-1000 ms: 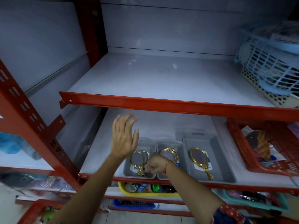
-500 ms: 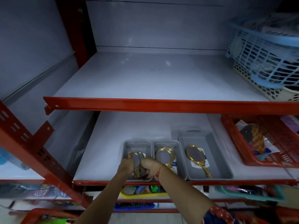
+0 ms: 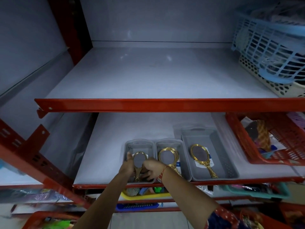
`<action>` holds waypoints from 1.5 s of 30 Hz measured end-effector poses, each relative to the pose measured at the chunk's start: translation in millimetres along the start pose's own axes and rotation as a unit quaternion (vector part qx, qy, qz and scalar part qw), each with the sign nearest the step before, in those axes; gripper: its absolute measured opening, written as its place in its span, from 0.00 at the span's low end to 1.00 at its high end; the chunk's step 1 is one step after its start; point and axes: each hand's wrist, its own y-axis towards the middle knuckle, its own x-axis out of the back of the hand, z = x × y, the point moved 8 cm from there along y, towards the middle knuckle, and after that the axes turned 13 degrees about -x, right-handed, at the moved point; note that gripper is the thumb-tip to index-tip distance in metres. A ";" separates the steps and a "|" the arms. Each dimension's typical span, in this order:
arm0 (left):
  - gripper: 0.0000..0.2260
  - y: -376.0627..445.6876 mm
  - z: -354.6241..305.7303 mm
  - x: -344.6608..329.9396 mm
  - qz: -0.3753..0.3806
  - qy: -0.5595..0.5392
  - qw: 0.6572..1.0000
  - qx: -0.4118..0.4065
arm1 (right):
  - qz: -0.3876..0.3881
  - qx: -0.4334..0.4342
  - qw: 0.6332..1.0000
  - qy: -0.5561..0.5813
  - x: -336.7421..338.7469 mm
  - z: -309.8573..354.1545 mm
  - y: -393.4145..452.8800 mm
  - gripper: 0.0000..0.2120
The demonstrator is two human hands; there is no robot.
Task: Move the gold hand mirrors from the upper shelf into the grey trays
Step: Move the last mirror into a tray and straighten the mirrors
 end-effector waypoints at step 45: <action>0.25 -43.3 -37.7 -135.6 0.097 -0.099 0.990 0.026 | -0.220 0.081 0.972 -0.021 138.9 -43.1 -20.4 0.06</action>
